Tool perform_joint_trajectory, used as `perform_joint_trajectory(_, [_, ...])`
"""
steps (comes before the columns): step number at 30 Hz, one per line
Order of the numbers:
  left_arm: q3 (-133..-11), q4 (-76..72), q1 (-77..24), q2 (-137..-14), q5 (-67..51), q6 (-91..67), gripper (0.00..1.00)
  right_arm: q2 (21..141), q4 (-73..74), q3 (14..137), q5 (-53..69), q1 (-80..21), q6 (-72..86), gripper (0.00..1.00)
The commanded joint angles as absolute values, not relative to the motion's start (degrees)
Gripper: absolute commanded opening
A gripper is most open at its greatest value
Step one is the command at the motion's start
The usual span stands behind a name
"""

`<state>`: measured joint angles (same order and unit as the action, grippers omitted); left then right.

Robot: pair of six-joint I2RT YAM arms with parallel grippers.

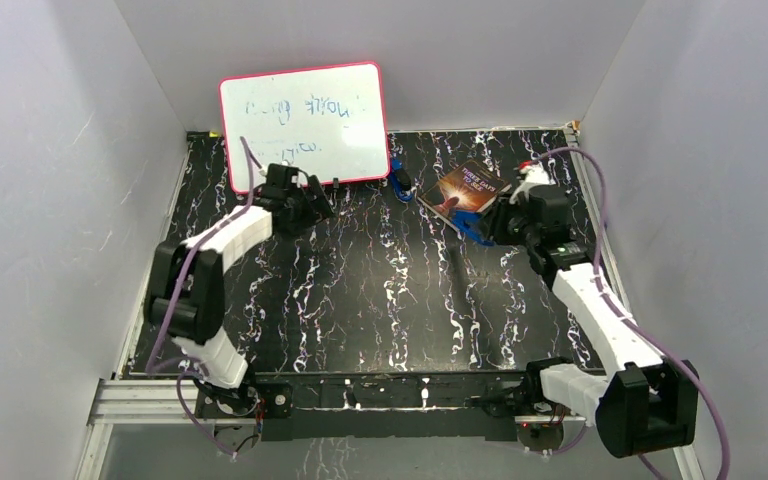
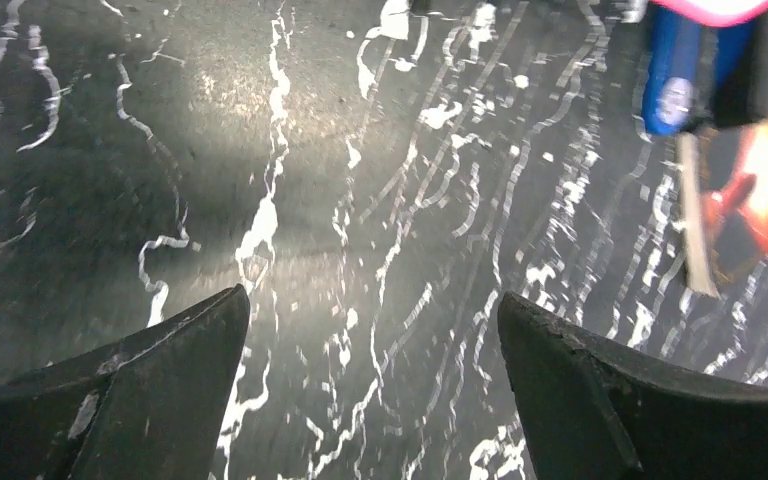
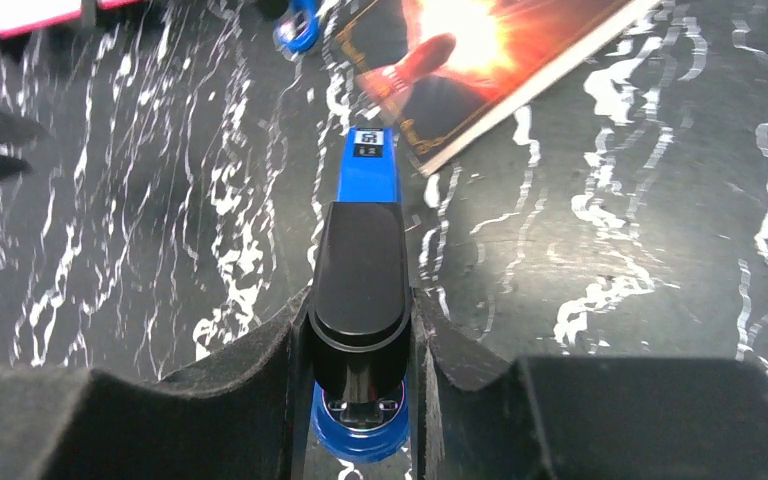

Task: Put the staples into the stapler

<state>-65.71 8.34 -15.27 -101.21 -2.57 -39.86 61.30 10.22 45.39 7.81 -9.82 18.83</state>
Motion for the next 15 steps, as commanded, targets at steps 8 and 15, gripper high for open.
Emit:
perform_joint_trajectory(8, [-60.6, 9.3, -14.5, -71.9, 1.9, -14.6, 0.98, 82.0, -14.0, 53.4, -1.0, -52.6, 2.1, 0.0])
perform_joint_trajectory(15, [-51.9, 2.1, -14.5, -64.1, -10.0, -5.1, 0.97, 92.8, -24.5, 52.2, 4.4, -58.6, -7.9, 0.06])
